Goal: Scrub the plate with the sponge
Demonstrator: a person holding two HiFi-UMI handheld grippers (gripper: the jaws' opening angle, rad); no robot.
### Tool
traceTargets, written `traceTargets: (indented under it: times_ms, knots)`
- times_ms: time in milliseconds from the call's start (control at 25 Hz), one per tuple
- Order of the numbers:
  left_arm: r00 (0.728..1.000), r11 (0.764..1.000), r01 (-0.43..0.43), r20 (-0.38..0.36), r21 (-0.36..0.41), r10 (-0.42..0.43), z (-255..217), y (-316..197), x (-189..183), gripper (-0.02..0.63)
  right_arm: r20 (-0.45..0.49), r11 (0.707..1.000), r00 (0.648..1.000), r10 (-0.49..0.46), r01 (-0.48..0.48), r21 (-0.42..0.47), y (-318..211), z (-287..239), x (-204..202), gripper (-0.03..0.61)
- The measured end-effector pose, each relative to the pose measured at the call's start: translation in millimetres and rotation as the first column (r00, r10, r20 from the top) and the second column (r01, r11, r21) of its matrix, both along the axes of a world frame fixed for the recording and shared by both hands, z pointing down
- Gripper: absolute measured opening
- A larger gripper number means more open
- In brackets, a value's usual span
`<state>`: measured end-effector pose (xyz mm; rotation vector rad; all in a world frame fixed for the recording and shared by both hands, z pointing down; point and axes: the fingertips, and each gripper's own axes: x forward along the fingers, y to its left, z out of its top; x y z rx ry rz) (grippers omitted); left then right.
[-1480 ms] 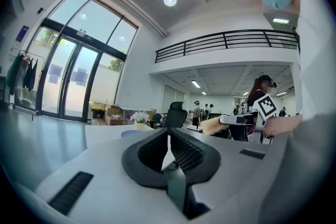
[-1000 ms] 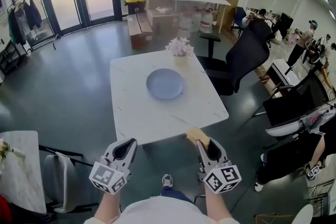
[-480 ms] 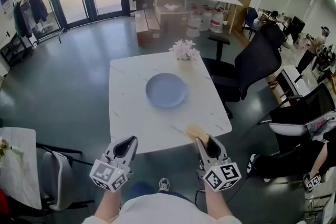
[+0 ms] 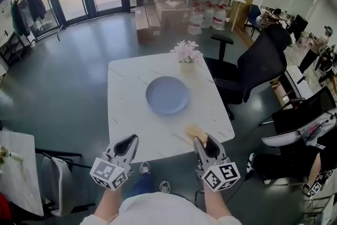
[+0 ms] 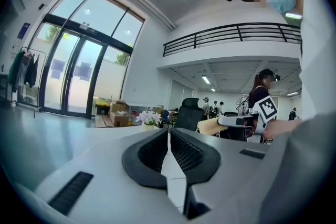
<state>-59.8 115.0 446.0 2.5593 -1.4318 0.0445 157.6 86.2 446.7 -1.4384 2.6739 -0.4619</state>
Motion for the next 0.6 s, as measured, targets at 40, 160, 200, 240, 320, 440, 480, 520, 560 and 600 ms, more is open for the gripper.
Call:
traceTargets:
  times_ms: [40,160,200,240,320,440,480,520,560,600]
  knots:
    - [1.000,1.000,-0.007,-0.003,-0.002,0.007,0,-8,-2,0.041,-0.002,1.000,1.000,0.010,-0.010,-0.001,-6,-1,-2,0.150]
    - [0.999,0.999,-0.032,-0.001,0.008,0.032,-5,-34,-10,0.041,-0.006,0.999,0.999,0.031,-0.031,0.011,-25,-5,-10,0.150]
    - [0.999,0.999,-0.040,-0.001,0.013,0.040,-6,-42,-12,0.041,-0.006,0.999,0.999,0.039,-0.039,0.015,-32,-6,-13,0.150]
    - [0.999,0.999,-0.049,-0.002,0.016,0.049,-7,-50,-15,0.041,-0.007,0.999,0.999,0.047,-0.047,0.017,-39,-8,-16,0.150]
    - [0.998,0.998,-0.068,-0.003,0.018,0.068,-7,-64,-20,0.040,-0.014,0.998,0.998,0.063,-0.063,0.019,-50,-10,-23,0.149]
    - [0.996,0.996,-0.086,-0.004,0.021,0.086,-7,-85,-31,0.040,-0.022,0.997,0.997,0.079,-0.079,0.019,-67,-11,-34,0.150]
    - [0.996,0.996,-0.092,-0.005,0.021,0.092,-6,-91,-35,0.040,-0.024,0.996,0.996,0.085,-0.085,0.019,-72,-11,-38,0.150]
    - [0.995,0.995,-0.097,-0.006,0.020,0.097,-6,-98,-39,0.041,-0.027,0.996,0.995,0.092,-0.091,0.017,-76,-11,-41,0.150]
    - [0.995,0.995,-0.102,-0.008,0.019,0.103,-5,-104,-43,0.041,-0.030,0.995,0.995,0.100,-0.099,0.016,-80,-10,-44,0.150]
    - [0.994,0.994,-0.108,-0.009,0.018,0.108,-5,-111,-47,0.041,-0.032,0.994,0.994,0.109,-0.108,0.014,-84,-9,-47,0.149]
